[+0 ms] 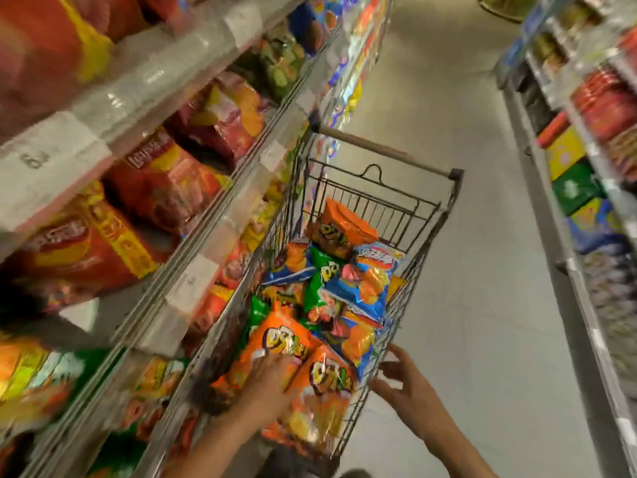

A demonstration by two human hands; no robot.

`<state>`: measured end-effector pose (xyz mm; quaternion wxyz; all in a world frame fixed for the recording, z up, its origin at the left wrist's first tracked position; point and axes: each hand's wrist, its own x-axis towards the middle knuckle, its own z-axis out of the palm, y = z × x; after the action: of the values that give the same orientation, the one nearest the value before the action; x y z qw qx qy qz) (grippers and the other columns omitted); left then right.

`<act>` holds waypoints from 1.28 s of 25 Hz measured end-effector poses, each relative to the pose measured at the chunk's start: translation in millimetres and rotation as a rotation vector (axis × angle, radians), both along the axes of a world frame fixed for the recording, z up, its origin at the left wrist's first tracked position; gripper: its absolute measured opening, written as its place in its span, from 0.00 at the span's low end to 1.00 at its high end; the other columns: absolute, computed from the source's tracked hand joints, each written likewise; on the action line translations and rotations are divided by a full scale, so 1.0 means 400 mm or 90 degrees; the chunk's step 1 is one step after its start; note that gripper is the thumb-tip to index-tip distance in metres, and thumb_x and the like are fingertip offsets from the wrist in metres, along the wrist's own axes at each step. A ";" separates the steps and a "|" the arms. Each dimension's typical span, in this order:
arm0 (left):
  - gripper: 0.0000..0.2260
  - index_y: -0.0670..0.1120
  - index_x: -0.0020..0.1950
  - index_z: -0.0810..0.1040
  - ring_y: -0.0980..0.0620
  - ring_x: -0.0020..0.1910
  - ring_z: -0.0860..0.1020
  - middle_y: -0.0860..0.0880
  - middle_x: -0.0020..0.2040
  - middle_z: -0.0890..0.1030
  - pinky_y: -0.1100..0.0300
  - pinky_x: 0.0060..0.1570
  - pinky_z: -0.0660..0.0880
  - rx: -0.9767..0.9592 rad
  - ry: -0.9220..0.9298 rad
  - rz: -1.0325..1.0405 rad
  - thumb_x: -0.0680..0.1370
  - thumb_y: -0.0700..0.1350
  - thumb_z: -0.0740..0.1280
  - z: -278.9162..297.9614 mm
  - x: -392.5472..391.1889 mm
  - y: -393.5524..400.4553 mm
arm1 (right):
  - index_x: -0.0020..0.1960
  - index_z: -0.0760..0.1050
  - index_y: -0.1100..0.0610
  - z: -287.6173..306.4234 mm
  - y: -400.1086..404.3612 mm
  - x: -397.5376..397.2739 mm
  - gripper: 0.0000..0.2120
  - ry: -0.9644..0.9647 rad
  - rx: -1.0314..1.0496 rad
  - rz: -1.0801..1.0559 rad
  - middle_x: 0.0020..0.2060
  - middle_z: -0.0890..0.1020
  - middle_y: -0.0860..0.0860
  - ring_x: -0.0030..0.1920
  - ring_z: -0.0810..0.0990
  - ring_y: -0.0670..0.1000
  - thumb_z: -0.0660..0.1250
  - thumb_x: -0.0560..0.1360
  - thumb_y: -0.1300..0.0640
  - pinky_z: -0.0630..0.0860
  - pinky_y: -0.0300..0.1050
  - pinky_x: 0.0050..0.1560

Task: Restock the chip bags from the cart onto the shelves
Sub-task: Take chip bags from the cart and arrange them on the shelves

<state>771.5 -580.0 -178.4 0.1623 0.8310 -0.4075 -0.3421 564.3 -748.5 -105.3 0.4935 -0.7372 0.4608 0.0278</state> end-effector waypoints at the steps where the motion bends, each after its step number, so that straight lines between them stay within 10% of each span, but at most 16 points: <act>1: 0.29 0.49 0.77 0.66 0.45 0.76 0.63 0.46 0.75 0.67 0.58 0.74 0.57 0.020 0.000 0.024 0.78 0.55 0.69 -0.031 0.027 -0.001 | 0.77 0.62 0.48 -0.030 -0.028 0.019 0.35 0.001 0.010 -0.020 0.58 0.80 0.47 0.62 0.80 0.49 0.75 0.75 0.50 0.71 0.40 0.55; 8: 0.37 0.47 0.80 0.60 0.42 0.74 0.65 0.41 0.74 0.66 0.53 0.72 0.64 0.108 0.068 0.146 0.76 0.50 0.73 -0.093 0.167 -0.065 | 0.69 0.62 0.46 -0.111 -0.245 0.188 0.29 -0.025 0.118 -0.149 0.51 0.82 0.44 0.43 0.84 0.34 0.75 0.76 0.59 0.75 0.26 0.36; 14: 0.42 0.45 0.81 0.56 0.41 0.77 0.60 0.41 0.79 0.60 0.50 0.74 0.60 0.241 0.072 0.262 0.75 0.54 0.74 -0.185 0.218 -0.131 | 0.71 0.68 0.56 -0.206 -0.461 0.321 0.26 -0.033 0.123 -0.145 0.57 0.82 0.53 0.52 0.83 0.51 0.73 0.77 0.60 0.80 0.48 0.52; 18: 0.45 0.42 0.81 0.55 0.38 0.73 0.68 0.37 0.76 0.66 0.45 0.69 0.69 0.280 0.174 0.385 0.73 0.52 0.77 -0.239 0.194 -0.149 | 0.63 0.73 0.65 -0.328 -0.558 0.388 0.15 0.036 0.261 -0.243 0.41 0.85 0.55 0.36 0.83 0.53 0.69 0.78 0.66 0.83 0.48 0.36; 27: 0.27 0.44 0.67 0.73 0.39 0.60 0.78 0.42 0.61 0.79 0.46 0.55 0.77 0.293 0.002 0.348 0.74 0.55 0.74 -0.171 0.146 -0.165 | 0.71 0.72 0.62 -0.366 -0.540 0.372 0.26 0.039 0.479 -0.342 0.61 0.81 0.59 0.56 0.83 0.60 0.71 0.78 0.50 0.80 0.60 0.61; 32: 0.27 0.47 0.69 0.69 0.41 0.54 0.81 0.44 0.58 0.82 0.49 0.48 0.77 0.300 -0.079 0.375 0.76 0.59 0.71 -0.093 0.121 -0.130 | 0.74 0.70 0.63 -0.330 -0.421 0.325 0.26 -0.056 0.552 -0.376 0.67 0.78 0.64 0.54 0.81 0.65 0.70 0.80 0.54 0.83 0.49 0.42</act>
<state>819.8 -632.1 -215.8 0.0328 0.9462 -0.0704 -0.3141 694.5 -917.0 -237.3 0.7590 -0.3047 0.5736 0.0446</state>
